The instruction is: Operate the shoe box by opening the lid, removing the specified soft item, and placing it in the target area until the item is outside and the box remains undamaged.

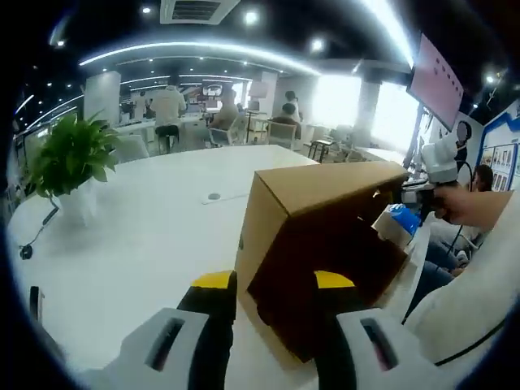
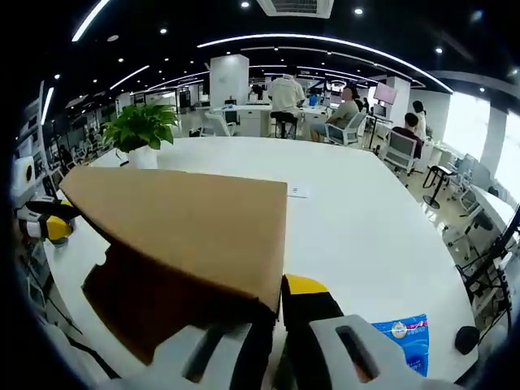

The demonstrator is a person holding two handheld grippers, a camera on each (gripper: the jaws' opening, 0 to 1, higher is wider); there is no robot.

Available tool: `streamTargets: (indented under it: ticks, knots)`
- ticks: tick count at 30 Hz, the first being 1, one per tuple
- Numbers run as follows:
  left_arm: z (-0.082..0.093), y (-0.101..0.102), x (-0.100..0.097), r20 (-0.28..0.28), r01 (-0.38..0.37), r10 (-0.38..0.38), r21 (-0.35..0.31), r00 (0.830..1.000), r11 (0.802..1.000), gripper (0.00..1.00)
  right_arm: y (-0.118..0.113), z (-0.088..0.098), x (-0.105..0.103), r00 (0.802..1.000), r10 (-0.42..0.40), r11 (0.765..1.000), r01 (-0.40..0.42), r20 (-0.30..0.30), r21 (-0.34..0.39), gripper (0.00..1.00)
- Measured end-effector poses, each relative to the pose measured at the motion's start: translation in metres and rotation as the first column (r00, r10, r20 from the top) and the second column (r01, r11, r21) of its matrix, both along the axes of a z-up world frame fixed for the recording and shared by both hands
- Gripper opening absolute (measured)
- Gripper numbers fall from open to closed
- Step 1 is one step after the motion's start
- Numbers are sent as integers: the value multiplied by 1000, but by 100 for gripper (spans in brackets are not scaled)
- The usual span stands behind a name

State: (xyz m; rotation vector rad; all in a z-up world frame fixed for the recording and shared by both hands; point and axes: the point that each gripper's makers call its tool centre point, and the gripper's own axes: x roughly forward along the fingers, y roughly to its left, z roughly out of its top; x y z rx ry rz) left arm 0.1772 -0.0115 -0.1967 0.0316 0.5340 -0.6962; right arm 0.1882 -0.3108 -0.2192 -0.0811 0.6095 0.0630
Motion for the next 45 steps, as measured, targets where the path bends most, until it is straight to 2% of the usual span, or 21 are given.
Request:
streamTargets:
  ticks: [2,4,7,8,11,20,23,29,32,42,45]
  knots:
    - [4,-1,-1,23,1,-1,4,1000,1000,36,0,-1,-1,1000,6,1000,-6,-1,-8,0]
    - [3,-1,0,17,-3,3,4,1000,1000,35,0,-2,-2,1000,13,1000,-13,2,-16,0]
    - [8,-1,1,-25,-48,47,-74,999,996,35,0,-3,-3,1000,23,999,-23,0,-23,0]
    - [11,1,3,-20,-56,54,-76,998,996,34,0,-4,-4,1000,26,999,-27,-7,-30,0]
    - [17,2,6,3,-48,49,-72,999,996,34,0,-7,-5,999,28,999,-28,-18,-36,1]
    - [14,2,0,-9,-41,41,-63,999,997,34,3,-18,-10,998,46,999,-48,-53,-26,3]
    - [14,1,-2,-10,-33,33,-57,999,998,34,8,-19,-10,997,60,998,-60,-40,0,14]
    - [13,1,-3,-7,-16,16,-37,1000,999,34,8,-17,-15,996,76,997,-77,-39,-11,22]
    - [9,1,-5,-5,-3,3,-15,1000,1000,34,8,-14,-20,994,100,995,-101,-32,-19,22]
    - [6,-4,-10,1,23,-23,0,1000,1000,34,10,5,-39,987,160,986,-159,5,-52,21]
    - [5,-6,-11,8,30,-30,11,1000,999,34,14,4,-45,983,181,982,-182,-13,-57,21]
